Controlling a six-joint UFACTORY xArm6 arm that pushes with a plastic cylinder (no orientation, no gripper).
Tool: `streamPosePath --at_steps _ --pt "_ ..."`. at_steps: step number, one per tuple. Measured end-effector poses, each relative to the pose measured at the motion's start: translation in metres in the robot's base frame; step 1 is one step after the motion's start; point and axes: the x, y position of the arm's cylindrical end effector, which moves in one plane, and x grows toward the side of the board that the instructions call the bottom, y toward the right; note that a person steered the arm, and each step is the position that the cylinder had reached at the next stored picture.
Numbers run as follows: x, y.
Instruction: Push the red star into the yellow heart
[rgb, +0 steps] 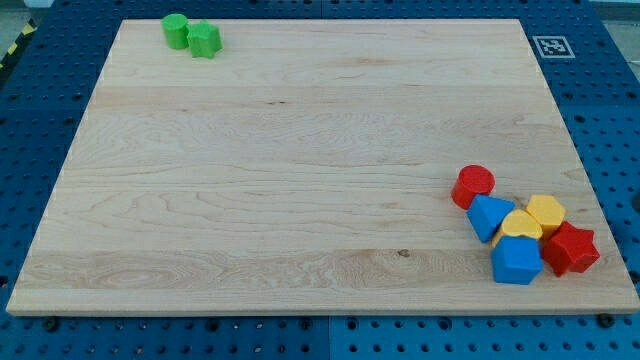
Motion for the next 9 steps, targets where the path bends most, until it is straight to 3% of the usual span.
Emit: streamPosePath --at_steps 2,6,9 --pt "0.041 -0.028" --pt "0.042 -0.106" --pt "0.056 -0.095"
